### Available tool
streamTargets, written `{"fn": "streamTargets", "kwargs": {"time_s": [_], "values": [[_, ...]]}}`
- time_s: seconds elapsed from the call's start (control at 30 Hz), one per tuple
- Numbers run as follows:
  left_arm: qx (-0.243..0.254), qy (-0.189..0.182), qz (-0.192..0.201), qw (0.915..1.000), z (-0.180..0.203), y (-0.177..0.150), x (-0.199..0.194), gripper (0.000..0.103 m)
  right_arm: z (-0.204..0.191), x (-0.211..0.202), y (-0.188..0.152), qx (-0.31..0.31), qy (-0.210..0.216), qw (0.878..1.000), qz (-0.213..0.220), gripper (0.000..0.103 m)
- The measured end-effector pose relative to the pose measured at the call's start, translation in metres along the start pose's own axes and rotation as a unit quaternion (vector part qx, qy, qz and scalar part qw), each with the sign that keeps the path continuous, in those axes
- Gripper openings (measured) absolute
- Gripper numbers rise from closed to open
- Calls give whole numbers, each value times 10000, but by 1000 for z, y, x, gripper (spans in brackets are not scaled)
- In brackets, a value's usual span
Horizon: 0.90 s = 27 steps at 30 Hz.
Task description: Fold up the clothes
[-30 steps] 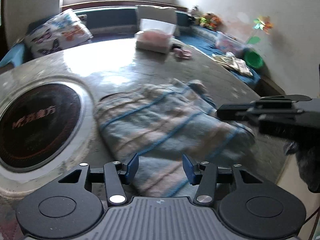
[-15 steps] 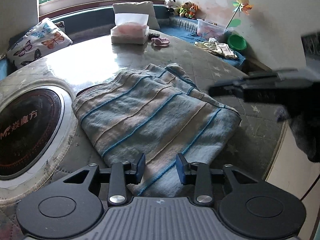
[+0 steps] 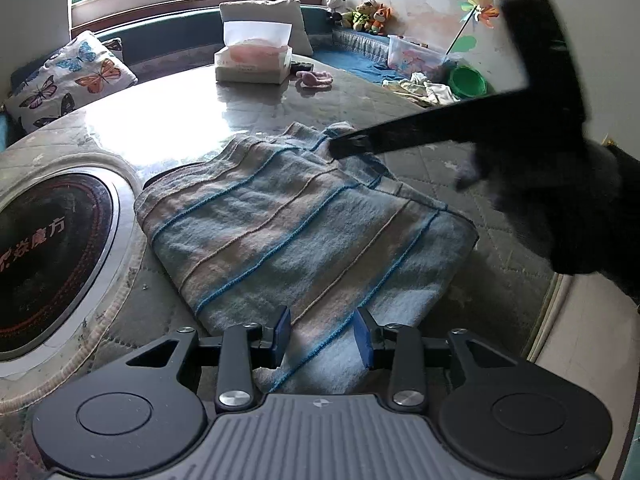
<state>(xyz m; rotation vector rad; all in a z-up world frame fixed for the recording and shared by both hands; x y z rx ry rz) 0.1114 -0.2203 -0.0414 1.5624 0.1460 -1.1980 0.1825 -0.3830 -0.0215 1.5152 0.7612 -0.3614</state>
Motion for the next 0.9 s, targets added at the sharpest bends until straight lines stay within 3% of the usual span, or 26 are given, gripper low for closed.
{"fn": "streamTargets", "kwargs": {"time_s": [0.17,0.23,0.27,0.47,0.67,0.9], "values": [[-153,79,96,9998,-13,9,-3,45,1,25,7,-41,-23,9999,-110,23],[-214,110,134,9996,-18,13,-4,45,-1,29,6,-15,5,9999,-116,14],[-245,126,154,9995,-20,15,-5,45,-2,27,7,-32,-21,10000,-74,3],[-404,357,229,9983,-44,29,4,43,0,3,17,-126,-341,9986,391,2],[-554,630,292,9960,-69,44,16,38,12,26,0,132,-422,9990,66,2],[-649,828,399,9937,-90,60,24,33,12,23,1,-13,-520,9986,22,4]]}}
Point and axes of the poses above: each gripper's, at about its wrist camera, not at the fingertips, and x roughly the way its jaws point, z to its right, y to its top, the point moved 7 cm from there along x, roughly the way its jaws point, and after that the axes turned 1 degree about z, right-handed, at the moved point
